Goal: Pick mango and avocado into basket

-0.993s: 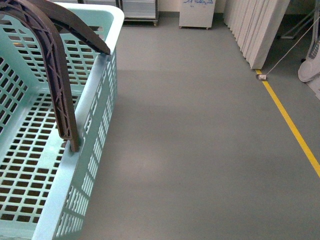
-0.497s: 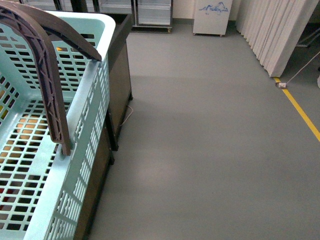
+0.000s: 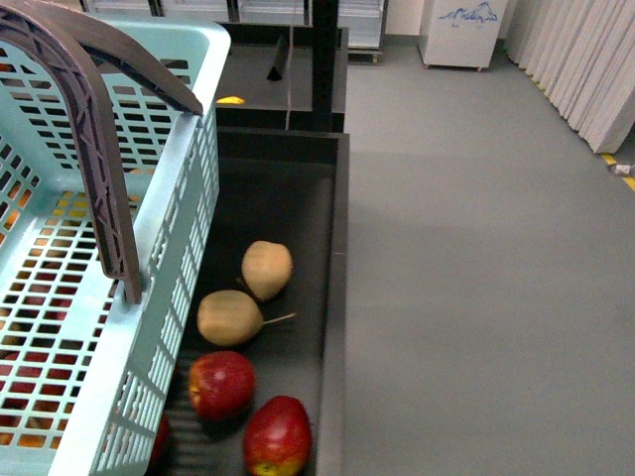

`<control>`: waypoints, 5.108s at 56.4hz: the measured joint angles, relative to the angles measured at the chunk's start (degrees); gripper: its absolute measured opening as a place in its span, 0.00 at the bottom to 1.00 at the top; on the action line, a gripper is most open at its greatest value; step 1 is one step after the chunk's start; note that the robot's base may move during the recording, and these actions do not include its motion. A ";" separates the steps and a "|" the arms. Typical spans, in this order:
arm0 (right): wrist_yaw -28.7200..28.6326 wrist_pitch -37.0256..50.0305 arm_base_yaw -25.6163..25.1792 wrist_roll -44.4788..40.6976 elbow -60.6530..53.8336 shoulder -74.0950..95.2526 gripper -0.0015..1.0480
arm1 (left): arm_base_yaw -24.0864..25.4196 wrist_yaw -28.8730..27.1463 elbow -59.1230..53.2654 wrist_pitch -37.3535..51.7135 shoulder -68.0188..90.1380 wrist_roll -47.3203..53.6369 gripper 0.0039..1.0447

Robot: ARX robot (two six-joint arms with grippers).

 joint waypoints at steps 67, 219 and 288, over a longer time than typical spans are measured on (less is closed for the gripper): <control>0.02 -0.07 0.00 0.00 0.00 0.07 0.93 | 0.00 -0.11 -0.07 -0.02 0.00 0.11 0.07; -0.04 -0.02 -0.07 -0.02 -0.02 0.00 0.93 | -22.08 19.39 59.12 -22.25 47.12 32.59 0.06; -3.82 22.95 -18.47 9.92 50.14 109.46 0.93 | -22.73 18.12 59.04 -23.39 47.12 34.62 0.06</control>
